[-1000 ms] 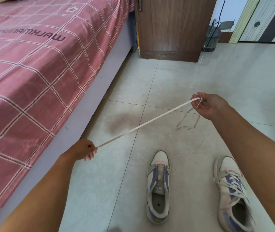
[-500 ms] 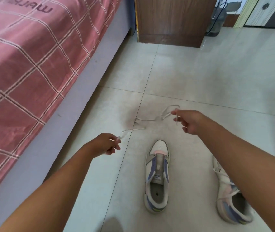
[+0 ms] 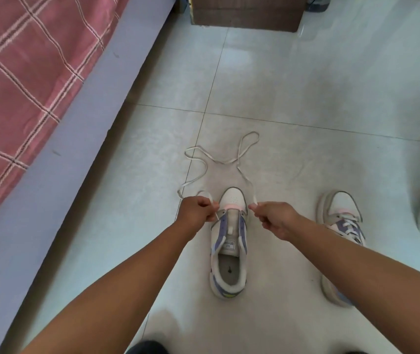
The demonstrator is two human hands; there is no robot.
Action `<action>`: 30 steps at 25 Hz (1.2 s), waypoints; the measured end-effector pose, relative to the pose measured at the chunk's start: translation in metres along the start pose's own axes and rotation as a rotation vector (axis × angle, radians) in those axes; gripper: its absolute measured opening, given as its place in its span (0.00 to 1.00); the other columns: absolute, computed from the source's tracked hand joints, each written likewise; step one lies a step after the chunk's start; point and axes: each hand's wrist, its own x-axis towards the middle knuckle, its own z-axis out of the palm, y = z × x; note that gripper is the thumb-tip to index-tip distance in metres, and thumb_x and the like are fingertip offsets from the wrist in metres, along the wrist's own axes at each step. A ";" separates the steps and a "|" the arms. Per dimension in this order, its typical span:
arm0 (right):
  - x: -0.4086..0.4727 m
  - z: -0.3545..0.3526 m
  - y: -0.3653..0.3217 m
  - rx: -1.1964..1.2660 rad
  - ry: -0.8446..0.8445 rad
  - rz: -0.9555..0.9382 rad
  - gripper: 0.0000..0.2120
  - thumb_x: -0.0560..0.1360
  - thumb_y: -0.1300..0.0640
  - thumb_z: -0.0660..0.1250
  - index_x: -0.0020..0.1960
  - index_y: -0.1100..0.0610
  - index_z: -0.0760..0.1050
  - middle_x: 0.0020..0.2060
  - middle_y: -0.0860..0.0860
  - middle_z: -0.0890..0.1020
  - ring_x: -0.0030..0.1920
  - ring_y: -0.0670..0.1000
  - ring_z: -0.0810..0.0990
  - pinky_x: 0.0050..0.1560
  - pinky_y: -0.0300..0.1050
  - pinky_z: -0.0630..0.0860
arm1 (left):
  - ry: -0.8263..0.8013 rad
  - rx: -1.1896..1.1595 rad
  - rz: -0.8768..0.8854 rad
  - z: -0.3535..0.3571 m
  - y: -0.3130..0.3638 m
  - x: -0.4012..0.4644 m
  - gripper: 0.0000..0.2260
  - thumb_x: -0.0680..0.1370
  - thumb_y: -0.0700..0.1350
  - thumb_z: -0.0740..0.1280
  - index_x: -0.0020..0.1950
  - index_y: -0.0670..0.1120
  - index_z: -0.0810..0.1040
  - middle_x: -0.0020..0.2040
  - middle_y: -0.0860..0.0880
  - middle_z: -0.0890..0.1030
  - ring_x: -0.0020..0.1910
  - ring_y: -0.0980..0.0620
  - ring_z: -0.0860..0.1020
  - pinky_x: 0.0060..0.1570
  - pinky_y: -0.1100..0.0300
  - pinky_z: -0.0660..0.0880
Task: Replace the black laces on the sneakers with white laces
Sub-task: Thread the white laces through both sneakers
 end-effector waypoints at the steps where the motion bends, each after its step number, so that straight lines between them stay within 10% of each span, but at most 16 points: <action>1: -0.001 0.001 0.006 0.060 -0.018 -0.004 0.04 0.72 0.66 0.70 0.41 0.62 0.76 0.32 0.54 0.75 0.30 0.47 0.70 0.28 0.36 0.70 | 0.028 -0.016 0.005 0.000 -0.002 -0.001 0.04 0.73 0.33 0.70 0.47 0.33 0.80 0.38 0.43 0.79 0.34 0.50 0.77 0.46 0.57 0.79; 18: -0.015 0.021 0.005 0.118 0.086 -0.227 0.07 0.72 0.72 0.67 0.40 0.62 0.76 0.36 0.57 0.79 0.36 0.53 0.80 0.42 0.42 0.80 | 0.123 0.184 0.205 0.015 0.008 -0.009 0.05 0.71 0.33 0.71 0.41 0.42 0.79 0.39 0.48 0.80 0.42 0.48 0.81 0.49 0.55 0.78; 30: -0.008 0.018 0.009 -0.028 0.034 -0.230 0.09 0.69 0.74 0.70 0.37 0.62 0.76 0.35 0.57 0.79 0.35 0.51 0.80 0.35 0.37 0.80 | 0.085 -0.060 0.072 0.007 0.012 -0.007 0.06 0.73 0.27 0.67 0.46 0.35 0.78 0.38 0.44 0.77 0.37 0.50 0.78 0.39 0.62 0.81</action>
